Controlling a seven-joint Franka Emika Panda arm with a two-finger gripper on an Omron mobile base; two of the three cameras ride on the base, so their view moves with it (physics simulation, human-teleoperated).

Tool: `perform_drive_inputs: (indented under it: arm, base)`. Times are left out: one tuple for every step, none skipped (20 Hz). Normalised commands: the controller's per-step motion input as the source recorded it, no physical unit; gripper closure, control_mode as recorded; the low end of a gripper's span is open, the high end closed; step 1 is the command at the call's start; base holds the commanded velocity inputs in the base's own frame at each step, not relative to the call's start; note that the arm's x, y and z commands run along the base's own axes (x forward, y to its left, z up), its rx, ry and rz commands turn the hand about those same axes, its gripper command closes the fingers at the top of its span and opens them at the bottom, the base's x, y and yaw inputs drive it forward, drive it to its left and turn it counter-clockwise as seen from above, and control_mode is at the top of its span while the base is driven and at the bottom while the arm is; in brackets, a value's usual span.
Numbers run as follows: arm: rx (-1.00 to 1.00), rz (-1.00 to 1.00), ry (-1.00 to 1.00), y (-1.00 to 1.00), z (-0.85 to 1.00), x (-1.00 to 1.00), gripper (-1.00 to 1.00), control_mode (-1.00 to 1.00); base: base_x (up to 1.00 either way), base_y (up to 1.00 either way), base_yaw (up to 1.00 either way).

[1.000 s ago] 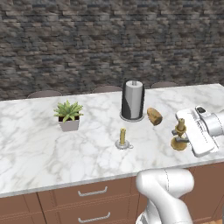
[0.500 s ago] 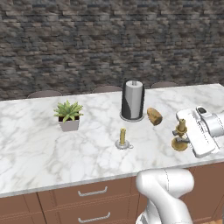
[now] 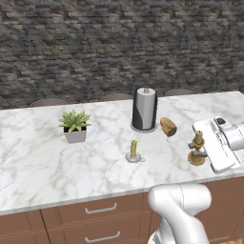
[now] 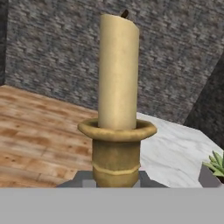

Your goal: Pick the candle and candle from the dining table and place them in the open cabinet. Close the cabinet after placing the objects.

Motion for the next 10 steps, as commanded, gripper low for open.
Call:
perform_drive_inputs:
  arm:
    - [0.0, 0.0, 0.0, 0.0, 0.0, -0.05, 1.0, -1.0]
    - [0.0, 0.0, 0.0, 0.0, 0.0, -0.06, 1.0, -1.0]
    - [0.0, 0.0, 0.0, 0.0, 0.0, -0.07, 1.0, -1.0]
    - [0.0, 0.0, 0.0, 0.0, 0.0, -0.06, 1.0, -1.0]
    - [-0.01, 0.0, 0.0, 0.0, 0.0, -0.06, 1.0, -1.0]
    - [0.0, 0.0, 0.0, 0.0, 0.0, -0.06, 1.0, -1.0]
    - [0.0, 0.0, 0.0, 0.0, 0.0, -0.06, 1.0, -1.0]
    - [0.0, 0.0, 0.0, 0.0, 0.0, -0.06, 1.0, -1.0]
    - [0.0, 0.0, 0.0, 0.0, 0.0, -0.07, 1.0, -1.0]
    - [0.0, 0.0, 0.0, 0.0, 0.0, -0.09, 1.0, -1.0]
  base:
    - [0.0, 0.0, 0.0]
    - [0.0, 0.0, 0.0]
    - [0.0, 0.0, 0.0]
    - [0.0, 0.0, 0.0]
    - [0.0, 0.0, 0.0]
    - [0.0, 0.0, 0.0]
    - [0.0, 0.0, 0.0]
    - [0.0, 0.0, 0.0]
    - [0.0, 0.0, 0.0]
    - [0.0, 0.0, 0.0]
